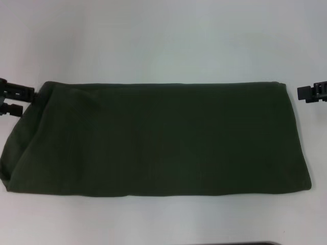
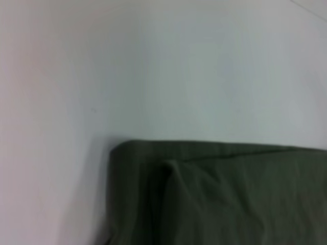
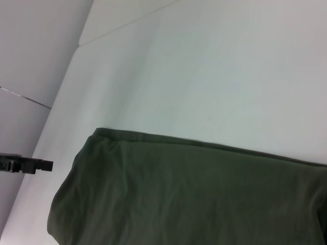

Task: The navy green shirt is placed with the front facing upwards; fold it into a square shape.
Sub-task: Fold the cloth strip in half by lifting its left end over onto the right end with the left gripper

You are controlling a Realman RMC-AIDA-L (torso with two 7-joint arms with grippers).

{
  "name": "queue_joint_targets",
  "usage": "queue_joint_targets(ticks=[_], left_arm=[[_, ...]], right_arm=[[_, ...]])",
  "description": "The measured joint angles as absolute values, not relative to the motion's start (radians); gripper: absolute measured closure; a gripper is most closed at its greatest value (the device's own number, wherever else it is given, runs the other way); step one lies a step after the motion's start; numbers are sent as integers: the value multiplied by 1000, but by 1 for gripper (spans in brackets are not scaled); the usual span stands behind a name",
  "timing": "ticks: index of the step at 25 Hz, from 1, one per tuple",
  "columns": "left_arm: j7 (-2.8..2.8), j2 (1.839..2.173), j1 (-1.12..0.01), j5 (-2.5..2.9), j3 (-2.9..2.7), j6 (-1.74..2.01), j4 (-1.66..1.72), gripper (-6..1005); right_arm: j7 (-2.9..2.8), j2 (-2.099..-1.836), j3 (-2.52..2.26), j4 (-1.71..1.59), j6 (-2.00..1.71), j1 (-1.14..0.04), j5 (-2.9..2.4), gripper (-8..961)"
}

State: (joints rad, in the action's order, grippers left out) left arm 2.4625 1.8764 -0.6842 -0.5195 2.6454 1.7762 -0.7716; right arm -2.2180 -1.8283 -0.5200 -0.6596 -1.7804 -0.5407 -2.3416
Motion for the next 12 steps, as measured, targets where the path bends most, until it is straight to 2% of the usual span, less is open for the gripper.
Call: queue_joint_targets(ticks=[5,12], left_arm=[[2459,1875,-683,-510,2592,1765,-775,116],[2493,1884,-682,-439,2579,1694,-760,120]], right_arm=[[-2218,-1828,-520,-660,-1782,-541,-2342,314],[-2218,-1830,-520,-660,-1782,-541,-2347,314]])
